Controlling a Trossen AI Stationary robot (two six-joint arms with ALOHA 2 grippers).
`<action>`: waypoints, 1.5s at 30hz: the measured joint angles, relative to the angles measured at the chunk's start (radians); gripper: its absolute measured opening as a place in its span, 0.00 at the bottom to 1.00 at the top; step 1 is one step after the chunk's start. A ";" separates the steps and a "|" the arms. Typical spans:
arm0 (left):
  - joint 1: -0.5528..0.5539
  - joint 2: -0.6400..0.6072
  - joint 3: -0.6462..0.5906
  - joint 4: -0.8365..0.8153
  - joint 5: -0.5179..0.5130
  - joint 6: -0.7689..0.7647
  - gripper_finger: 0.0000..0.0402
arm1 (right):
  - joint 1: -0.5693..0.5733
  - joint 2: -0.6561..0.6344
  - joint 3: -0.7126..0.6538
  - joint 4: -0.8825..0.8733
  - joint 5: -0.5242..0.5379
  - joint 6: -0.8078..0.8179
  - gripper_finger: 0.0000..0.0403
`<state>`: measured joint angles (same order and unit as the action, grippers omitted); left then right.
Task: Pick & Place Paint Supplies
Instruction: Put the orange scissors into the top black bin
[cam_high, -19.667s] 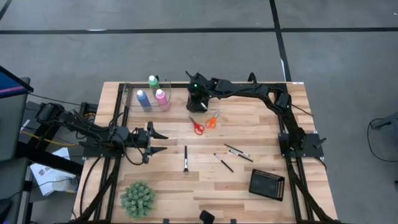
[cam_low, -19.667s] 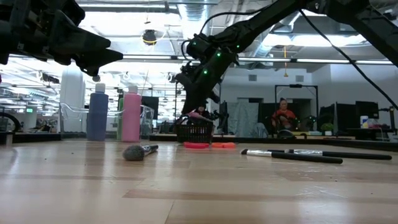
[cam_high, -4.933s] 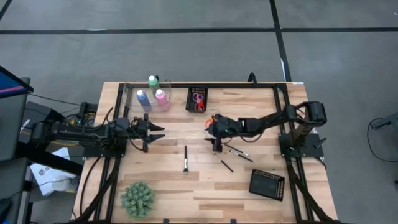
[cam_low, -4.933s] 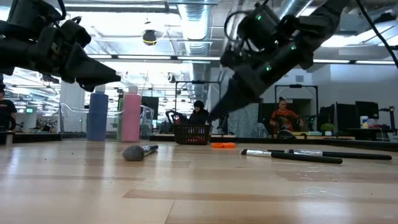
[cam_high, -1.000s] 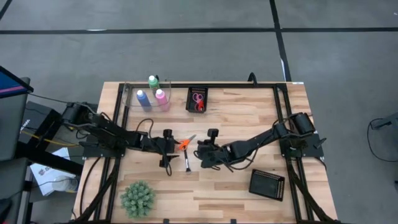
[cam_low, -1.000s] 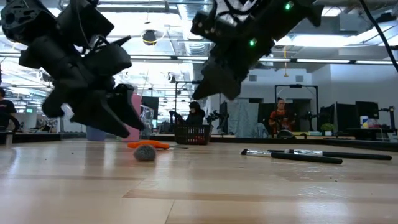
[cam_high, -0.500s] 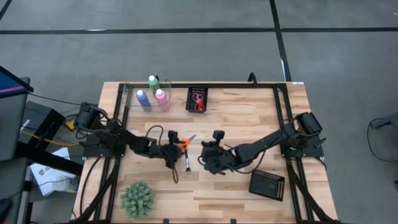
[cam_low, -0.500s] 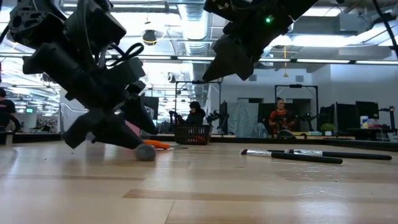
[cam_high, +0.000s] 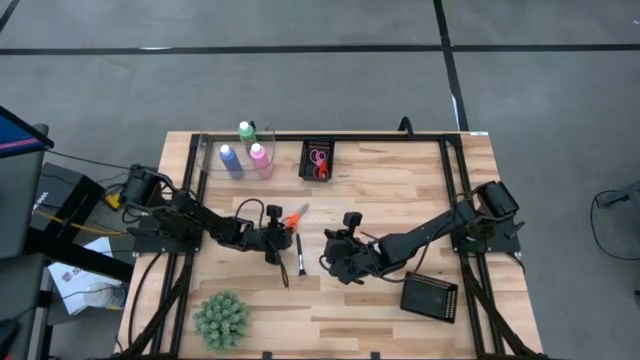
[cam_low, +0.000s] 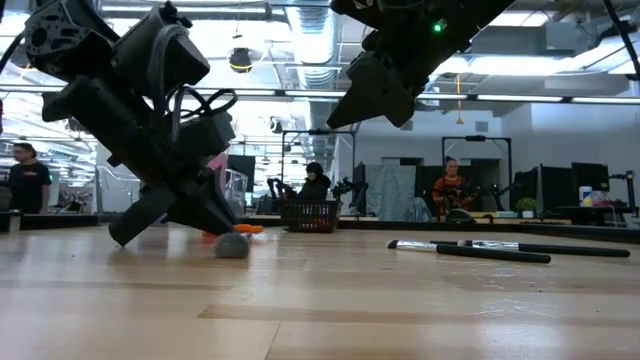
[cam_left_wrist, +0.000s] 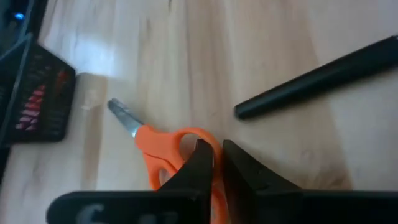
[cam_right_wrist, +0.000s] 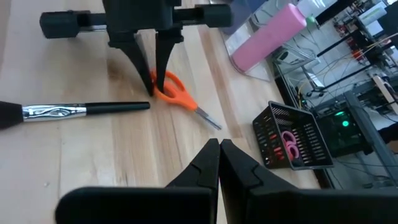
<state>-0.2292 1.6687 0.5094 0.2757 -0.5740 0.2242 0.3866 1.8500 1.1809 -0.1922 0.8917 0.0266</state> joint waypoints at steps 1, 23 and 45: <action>-0.004 -0.010 0.004 -0.010 -0.016 0.001 0.02 | 0.000 0.000 0.000 -0.003 0.000 0.000 0.00; 0.260 -0.205 0.084 0.141 0.032 0.165 0.02 | 0.062 -0.010 -0.274 0.767 -0.466 -0.246 0.00; 0.576 0.128 0.395 0.005 0.264 0.119 0.02 | 0.073 -0.396 -0.739 1.240 -0.606 -0.217 0.00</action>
<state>0.3465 1.7962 0.9049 0.2806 -0.3098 0.3435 0.4599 1.4540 0.4422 1.0479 0.2859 -0.1900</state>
